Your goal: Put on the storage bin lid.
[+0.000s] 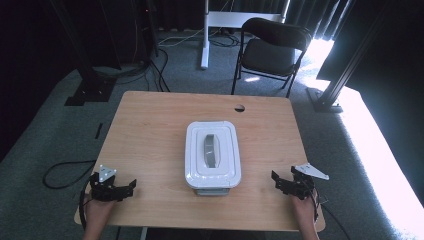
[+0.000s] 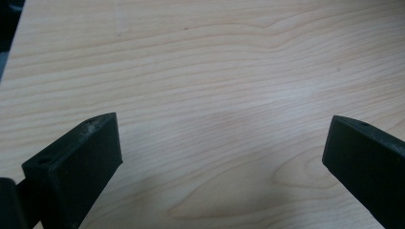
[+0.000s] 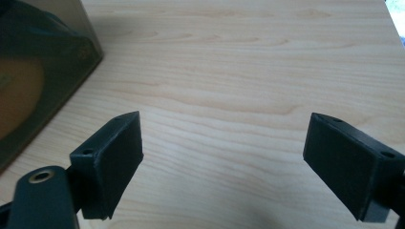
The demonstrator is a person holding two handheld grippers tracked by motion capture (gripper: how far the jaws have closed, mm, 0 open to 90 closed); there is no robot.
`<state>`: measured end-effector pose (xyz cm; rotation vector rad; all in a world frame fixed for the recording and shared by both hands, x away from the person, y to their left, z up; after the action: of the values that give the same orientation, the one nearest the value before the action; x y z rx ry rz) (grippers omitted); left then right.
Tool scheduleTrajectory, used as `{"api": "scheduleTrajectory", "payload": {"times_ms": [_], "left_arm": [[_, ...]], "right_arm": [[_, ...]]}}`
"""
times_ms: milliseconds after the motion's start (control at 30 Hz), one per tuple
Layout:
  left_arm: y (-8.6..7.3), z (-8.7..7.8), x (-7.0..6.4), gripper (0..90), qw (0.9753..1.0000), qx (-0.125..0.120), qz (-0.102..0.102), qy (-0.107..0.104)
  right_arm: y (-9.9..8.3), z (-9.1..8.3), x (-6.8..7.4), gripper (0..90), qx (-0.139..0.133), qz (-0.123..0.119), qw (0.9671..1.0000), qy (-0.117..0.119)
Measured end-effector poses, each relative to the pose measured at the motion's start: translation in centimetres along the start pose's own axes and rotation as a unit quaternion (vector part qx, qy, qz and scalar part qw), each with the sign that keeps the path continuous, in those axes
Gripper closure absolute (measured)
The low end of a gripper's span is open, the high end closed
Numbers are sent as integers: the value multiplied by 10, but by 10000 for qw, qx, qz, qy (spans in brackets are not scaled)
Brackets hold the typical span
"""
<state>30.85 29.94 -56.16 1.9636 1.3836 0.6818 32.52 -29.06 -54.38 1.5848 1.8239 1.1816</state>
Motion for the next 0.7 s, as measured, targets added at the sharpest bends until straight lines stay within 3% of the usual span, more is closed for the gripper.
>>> {"api": "scheduleTrajectory", "payload": {"times_ms": [167,233,400,533,700], "left_arm": [[-6,-1,5,1,9999,87,-89,84],[-8,-2,8,1,9996,136,-130,187],[-14,-5,13,1,9989,191,-302,294],[-16,-8,17,1,9978,215,-383,487],[-21,-12,24,1,9950,285,-563,772]], "right_arm": [[-5,-1,-5,125,5,22,9998,-189],[-7,-3,-10,120,-13,78,9989,-452],[-10,-7,-17,120,-38,233,9973,-699],[-14,-10,-22,120,-122,296,9928,-1152],[-23,-7,-27,120,39,201,9918,-1264]]}}
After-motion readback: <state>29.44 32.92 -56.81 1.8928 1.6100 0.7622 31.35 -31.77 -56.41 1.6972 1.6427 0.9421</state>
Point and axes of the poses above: each handheld gripper's, and its own axes: z roughly forward along the jaws, y roughly out of its top, x roughly to its left, the point moved 4 cm from there along z, roughly forward along the jaws, and after that the axes turned 4 degrees about z, right-handed, at the moved point
